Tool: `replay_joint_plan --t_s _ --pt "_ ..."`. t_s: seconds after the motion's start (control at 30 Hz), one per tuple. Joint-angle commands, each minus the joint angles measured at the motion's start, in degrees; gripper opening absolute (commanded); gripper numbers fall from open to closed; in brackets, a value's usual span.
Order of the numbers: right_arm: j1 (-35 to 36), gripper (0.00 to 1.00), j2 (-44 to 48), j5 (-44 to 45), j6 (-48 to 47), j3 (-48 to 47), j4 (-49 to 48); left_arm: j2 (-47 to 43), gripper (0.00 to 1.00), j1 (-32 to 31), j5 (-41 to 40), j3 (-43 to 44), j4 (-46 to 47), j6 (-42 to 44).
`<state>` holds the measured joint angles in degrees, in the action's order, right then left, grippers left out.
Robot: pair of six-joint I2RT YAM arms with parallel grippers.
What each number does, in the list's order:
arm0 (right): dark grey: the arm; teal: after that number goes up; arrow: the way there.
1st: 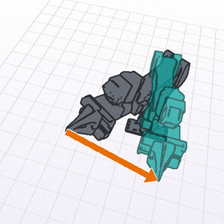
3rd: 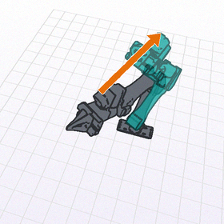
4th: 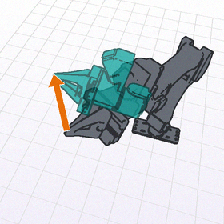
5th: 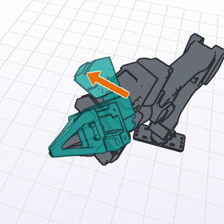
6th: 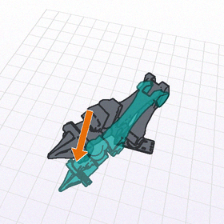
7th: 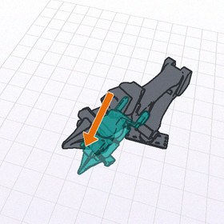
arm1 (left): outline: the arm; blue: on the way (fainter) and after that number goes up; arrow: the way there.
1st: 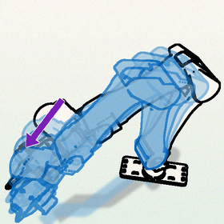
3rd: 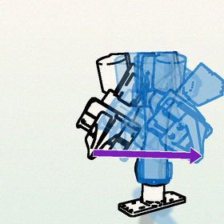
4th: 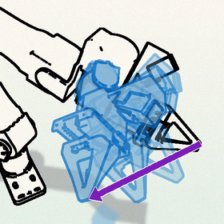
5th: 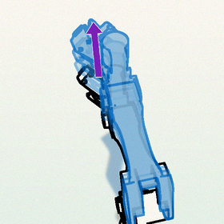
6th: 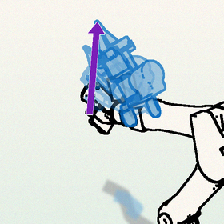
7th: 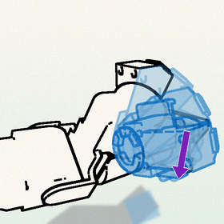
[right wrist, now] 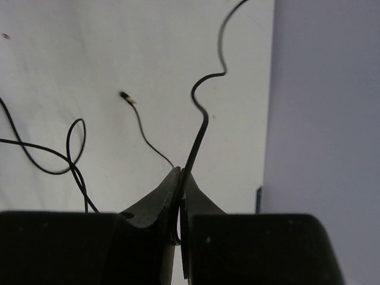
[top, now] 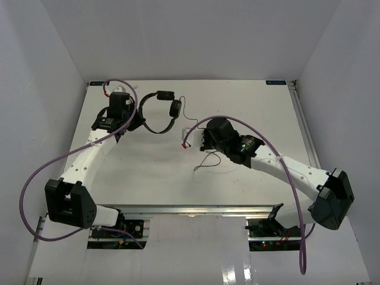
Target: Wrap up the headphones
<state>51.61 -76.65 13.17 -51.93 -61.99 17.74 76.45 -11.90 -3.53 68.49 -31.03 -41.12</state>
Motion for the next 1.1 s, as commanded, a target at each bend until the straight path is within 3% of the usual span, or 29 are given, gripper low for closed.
replay_joint_plan --t_s 0.0,0.17,0.5,0.63,0.7,0.77,0.9,1.07 --pt "0.51 0.08 -1.69 13.78 -11.60 -6.50 -1.82 0.42 0.00 -3.17 4.95 -0.19 2.25 9.50" --pt "2.48 0.08 -3.94 14.16 -15.76 -9.59 -2.35 2.84 0.00 -7.13 8.15 -1.85 3.35 14.46" --pt "2.47 0.08 -4.82 3.24 -11.84 -17.48 3.99 6.01 0.00 -11.38 10.90 -3.43 6.75 18.49" --pt "1.09 0.08 -3.35 2.13 -11.92 -18.12 5.04 4.79 0.00 -11.57 6.90 -5.61 7.00 19.28" --pt "0.05 0.08 -1.79 -2.92 -10.99 -18.40 7.97 3.21 0.00 -11.48 1.84 -6.68 6.54 17.93" --pt "-0.49 0.08 -0.05 -8.92 -10.03 -18.38 11.62 2.14 0.00 -10.99 -2.39 -7.24 6.11 15.17" --pt "-1.15 0.08 4.06 -12.64 -9.40 -15.11 15.02 0.45 0.00 -8.50 -6.22 -6.70 4.91 9.39" --pt "-4.56 0.08 9.18 -17.24 -7.34 -9.81 15.53 -3.18 0.00 0.14 -4.27 -6.89 4.74 4.04"
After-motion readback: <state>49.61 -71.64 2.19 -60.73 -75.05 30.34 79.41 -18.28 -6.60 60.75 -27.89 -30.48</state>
